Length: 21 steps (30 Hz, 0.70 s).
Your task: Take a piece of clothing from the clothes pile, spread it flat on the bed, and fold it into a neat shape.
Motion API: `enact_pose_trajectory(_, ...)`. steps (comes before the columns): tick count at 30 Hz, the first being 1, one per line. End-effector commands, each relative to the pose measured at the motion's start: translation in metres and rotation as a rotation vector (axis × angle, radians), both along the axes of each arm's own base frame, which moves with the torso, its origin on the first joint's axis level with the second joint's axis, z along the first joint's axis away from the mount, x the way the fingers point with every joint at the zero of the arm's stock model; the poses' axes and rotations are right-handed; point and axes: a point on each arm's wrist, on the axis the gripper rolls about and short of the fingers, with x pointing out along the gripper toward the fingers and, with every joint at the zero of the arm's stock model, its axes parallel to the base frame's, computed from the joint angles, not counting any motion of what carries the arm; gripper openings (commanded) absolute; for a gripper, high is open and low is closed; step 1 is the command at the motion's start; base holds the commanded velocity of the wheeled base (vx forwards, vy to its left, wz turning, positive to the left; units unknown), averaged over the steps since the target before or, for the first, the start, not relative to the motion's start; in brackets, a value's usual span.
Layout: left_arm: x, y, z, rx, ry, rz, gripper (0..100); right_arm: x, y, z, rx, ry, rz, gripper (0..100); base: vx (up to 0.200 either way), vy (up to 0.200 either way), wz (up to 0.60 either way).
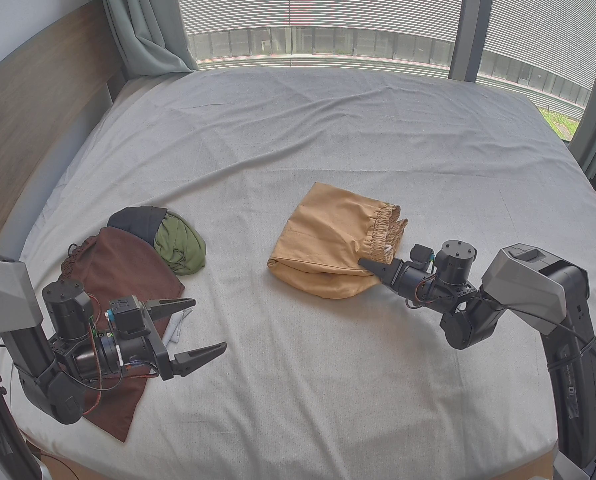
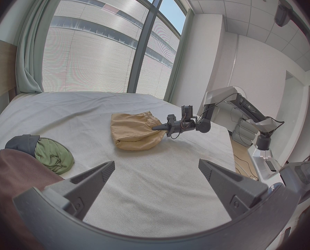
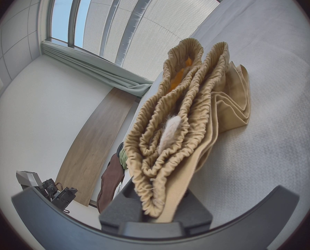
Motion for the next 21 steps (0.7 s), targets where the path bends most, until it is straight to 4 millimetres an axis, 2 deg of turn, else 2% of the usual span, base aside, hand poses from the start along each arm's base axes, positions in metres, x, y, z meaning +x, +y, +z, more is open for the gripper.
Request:
enact_pose_trajectory(1,0.000,0.000,0.000,0.000,0.001,0.000,100,0.000,0.000,-0.014,-0.006,0.021,0.001,0,0.000,0.000,0.00)
enact_pose_trajectory(2,0.000,0.000,0.000,0.000,0.001,0.000,100,0.000,-0.001,-0.013,-0.006,0.020,-0.001,100,0.000,0.000,0.00)
enact_pose_trajectory(7,0.001,0.000,0.001,0.000,-0.004,0.001,100,-0.001,-0.004,-0.011,-0.008,0.021,-0.007,100,0.000,0.000,0.00)
enact_pose_trajectory(10,0.001,0.000,0.001,0.000,-0.004,0.000,100,-0.010,-0.008,-0.010,-0.025,0.046,-0.009,100,0.000,0.000,0.00)
enact_pose_trajectory(13,0.001,0.000,0.001,-0.001,-0.007,0.001,100,-0.035,-0.010,-0.009,-0.091,0.071,0.010,100,0.000,0.000,0.00)
enact_pose_trajectory(14,0.001,0.000,0.001,-0.001,-0.007,0.001,100,-0.036,-0.010,-0.009,-0.093,0.072,0.012,100,0.000,0.000,0.00)
enact_pose_trajectory(15,0.001,0.000,0.001,-0.001,-0.008,0.001,100,-0.049,-0.010,-0.010,-0.132,0.081,0.027,100,0.000,0.000,0.00)
enact_pose_trajectory(18,0.001,0.000,0.002,-0.001,-0.010,0.000,100,-0.071,-0.005,-0.006,-0.173,0.083,0.063,100,0.000,0.000,0.00)
enact_pose_trajectory(19,0.001,0.000,0.002,-0.001,-0.010,0.001,100,-0.072,-0.004,-0.005,-0.174,0.081,0.065,100,0.000,0.000,0.00)
enact_pose_trajectory(20,0.001,0.000,0.002,-0.001,-0.010,0.000,100,-0.085,0.001,0.006,-0.182,0.070,0.090,100,0.000,0.000,0.00)
enact_pose_trajectory(21,0.001,0.000,0.002,-0.002,-0.011,0.000,100,-0.090,0.003,0.013,-0.179,0.059,0.098,100,0.000,0.000,0.00)
